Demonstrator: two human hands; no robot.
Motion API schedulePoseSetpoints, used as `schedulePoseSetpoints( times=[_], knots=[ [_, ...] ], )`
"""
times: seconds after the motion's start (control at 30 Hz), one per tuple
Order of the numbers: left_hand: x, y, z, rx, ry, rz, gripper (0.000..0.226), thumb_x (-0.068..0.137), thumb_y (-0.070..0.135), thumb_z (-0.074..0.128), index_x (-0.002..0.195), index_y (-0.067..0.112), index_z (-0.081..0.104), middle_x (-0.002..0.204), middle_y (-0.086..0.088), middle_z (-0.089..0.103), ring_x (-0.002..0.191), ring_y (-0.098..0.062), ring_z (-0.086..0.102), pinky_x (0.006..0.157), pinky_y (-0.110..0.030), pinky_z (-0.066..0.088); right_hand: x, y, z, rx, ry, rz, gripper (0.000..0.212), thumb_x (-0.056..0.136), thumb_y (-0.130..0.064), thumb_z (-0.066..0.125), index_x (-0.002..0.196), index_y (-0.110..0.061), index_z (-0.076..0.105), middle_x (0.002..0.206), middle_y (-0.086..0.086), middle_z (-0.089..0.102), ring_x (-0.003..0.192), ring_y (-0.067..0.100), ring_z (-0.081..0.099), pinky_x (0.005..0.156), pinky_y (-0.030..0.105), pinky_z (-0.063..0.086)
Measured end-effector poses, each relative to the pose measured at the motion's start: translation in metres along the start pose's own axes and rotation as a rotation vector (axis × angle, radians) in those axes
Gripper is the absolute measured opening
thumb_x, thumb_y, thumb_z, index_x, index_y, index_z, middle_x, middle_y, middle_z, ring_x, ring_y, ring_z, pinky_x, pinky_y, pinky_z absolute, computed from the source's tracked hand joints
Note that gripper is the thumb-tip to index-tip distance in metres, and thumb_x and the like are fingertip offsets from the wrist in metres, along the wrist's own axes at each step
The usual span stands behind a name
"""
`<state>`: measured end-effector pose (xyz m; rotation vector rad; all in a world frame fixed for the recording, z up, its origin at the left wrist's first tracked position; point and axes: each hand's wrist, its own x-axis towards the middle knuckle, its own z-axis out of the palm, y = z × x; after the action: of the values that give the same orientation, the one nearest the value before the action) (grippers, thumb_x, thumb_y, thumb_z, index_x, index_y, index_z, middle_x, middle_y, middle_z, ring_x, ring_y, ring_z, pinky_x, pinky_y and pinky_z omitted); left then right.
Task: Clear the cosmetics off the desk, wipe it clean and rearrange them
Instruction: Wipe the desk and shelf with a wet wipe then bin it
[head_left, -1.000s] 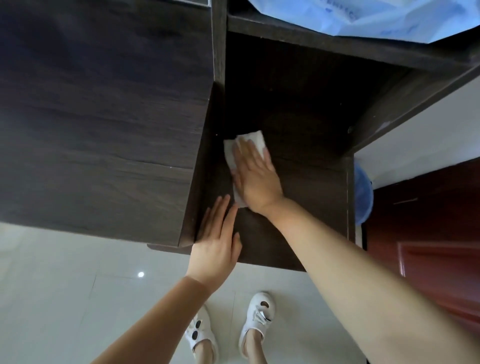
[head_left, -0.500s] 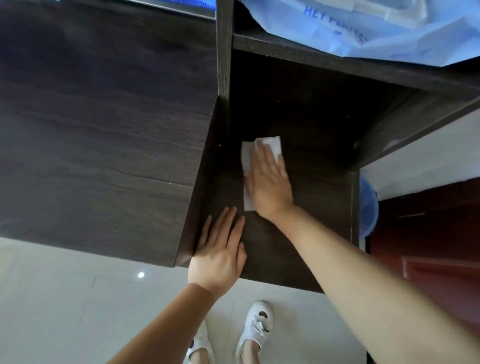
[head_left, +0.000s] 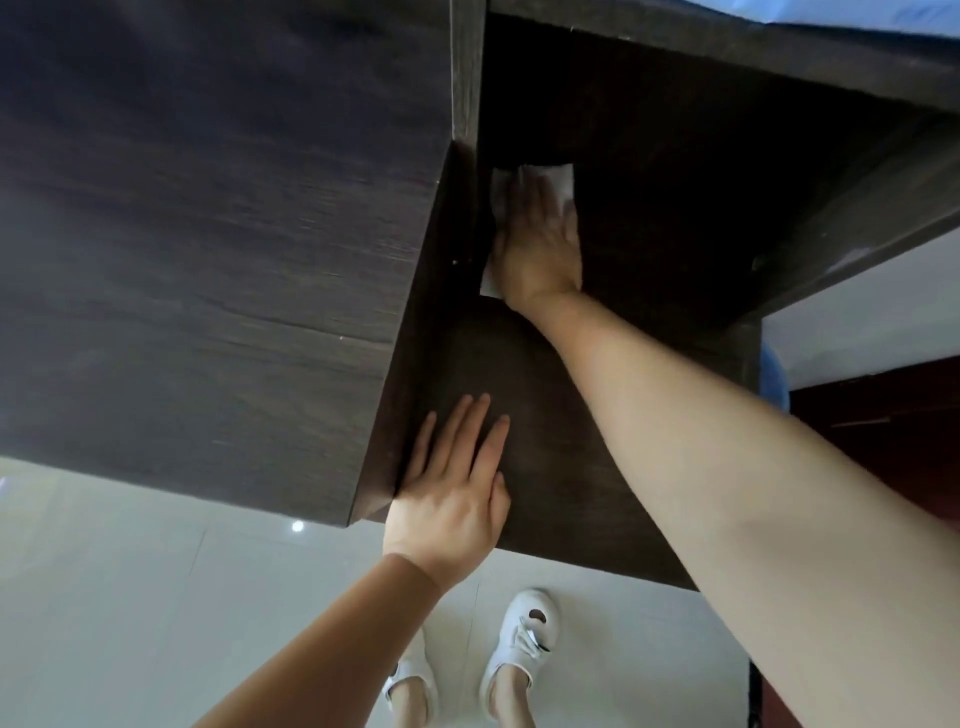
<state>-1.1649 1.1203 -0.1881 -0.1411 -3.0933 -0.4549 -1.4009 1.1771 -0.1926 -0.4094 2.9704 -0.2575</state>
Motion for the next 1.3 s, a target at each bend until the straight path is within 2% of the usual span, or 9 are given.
schedulePoseSetpoints(
  times=[0.17,0.3,0.37,0.43,0.57,0.67,0.83,0.93,1.3],
  knots=[
    [-0.001,0.0,0.0,0.001,-0.007,-0.007,0.047,0.088,0.025,0.035,0.131,0.008,0.045,0.141,-0.015,0.043,0.135,-0.025,0.033,0.111,-0.046,0.022,0.012,0.049,-0.029,-0.014,-0.118,-0.376,0.054,0.098,-0.021,0.028,0.149,-0.013,0.011,0.158,0.007,0.009,0.146,0.019,0.005,0.119,0.038,0.004],
    [0.0,0.001,-0.001,0.0,-0.011,-0.016,0.048,0.088,0.025,0.035,0.131,0.007,0.046,0.141,-0.016,0.043,0.134,-0.025,0.032,0.111,-0.045,0.022,-0.021,0.12,-0.034,0.047,0.016,0.139,0.053,0.099,-0.025,0.022,0.149,-0.015,0.007,0.159,0.004,0.005,0.146,0.018,0.002,0.119,0.041,0.003],
    [0.0,0.001,-0.002,0.005,-0.021,-0.013,0.048,0.088,0.024,0.035,0.131,0.007,0.046,0.141,-0.016,0.044,0.134,-0.025,0.033,0.111,-0.045,0.023,-0.028,0.114,-0.029,0.061,0.054,0.475,0.055,0.099,-0.027,0.02,0.148,-0.007,0.003,0.159,0.009,0.001,0.146,0.023,-0.001,0.119,0.041,0.0],
    [0.001,0.002,-0.003,0.004,-0.023,-0.01,0.047,0.088,0.024,0.035,0.13,0.007,0.047,0.14,-0.016,0.044,0.134,-0.025,0.033,0.111,-0.045,0.023,-0.018,0.079,-0.027,0.113,0.025,0.581,0.057,0.1,-0.03,0.018,0.146,-0.004,-0.003,0.158,0.012,-0.006,0.145,0.025,-0.007,0.119,0.042,-0.004],
    [0.0,0.002,0.0,0.021,-0.006,-0.003,0.048,0.087,0.024,0.035,0.13,0.007,0.046,0.14,-0.017,0.044,0.134,-0.025,0.032,0.111,-0.045,0.022,-0.005,0.004,-0.013,0.097,-0.092,0.002,0.059,0.1,-0.033,0.021,0.147,-0.006,-0.004,0.158,0.011,-0.006,0.145,0.024,-0.008,0.117,0.039,-0.005],
    [0.0,0.002,0.001,0.022,0.002,0.0,0.047,0.088,0.024,0.034,0.131,0.007,0.045,0.14,-0.017,0.044,0.134,-0.025,0.031,0.112,-0.044,0.02,-0.012,0.028,-0.019,0.044,-0.133,-0.288,0.057,0.1,-0.031,0.023,0.148,-0.01,0.0,0.159,0.007,-0.002,0.146,0.019,-0.004,0.116,0.035,-0.005],
    [0.0,0.002,0.0,0.014,0.009,-0.002,0.048,0.087,0.024,0.035,0.131,0.006,0.045,0.14,-0.018,0.044,0.134,-0.025,0.03,0.113,-0.044,0.019,-0.022,0.131,-0.035,0.074,-0.003,0.257,0.057,0.1,-0.033,0.019,0.149,-0.01,0.0,0.159,0.008,-0.002,0.146,0.021,-0.004,0.119,0.036,-0.002],
    [0.0,0.003,0.0,0.029,0.022,0.003,0.048,0.087,0.023,0.036,0.129,0.005,0.047,0.139,-0.018,0.045,0.133,-0.026,0.031,0.112,-0.044,0.019,-0.036,0.114,-0.024,0.06,0.013,0.369,0.058,0.1,-0.035,0.018,0.148,-0.007,0.001,0.158,0.011,-0.003,0.146,0.024,-0.004,0.119,0.039,-0.004],
    [-0.001,0.004,-0.001,0.023,0.045,-0.001,0.047,0.087,0.022,0.034,0.129,0.003,0.047,0.138,-0.02,0.045,0.132,-0.028,0.032,0.113,-0.044,0.02,-0.238,0.143,-0.025,-0.212,-0.266,-0.606,0.053,0.099,-0.036,0.014,0.147,-0.016,0.014,0.155,0.007,0.016,0.144,0.023,0.014,0.115,0.042,0.012]
  ],
)
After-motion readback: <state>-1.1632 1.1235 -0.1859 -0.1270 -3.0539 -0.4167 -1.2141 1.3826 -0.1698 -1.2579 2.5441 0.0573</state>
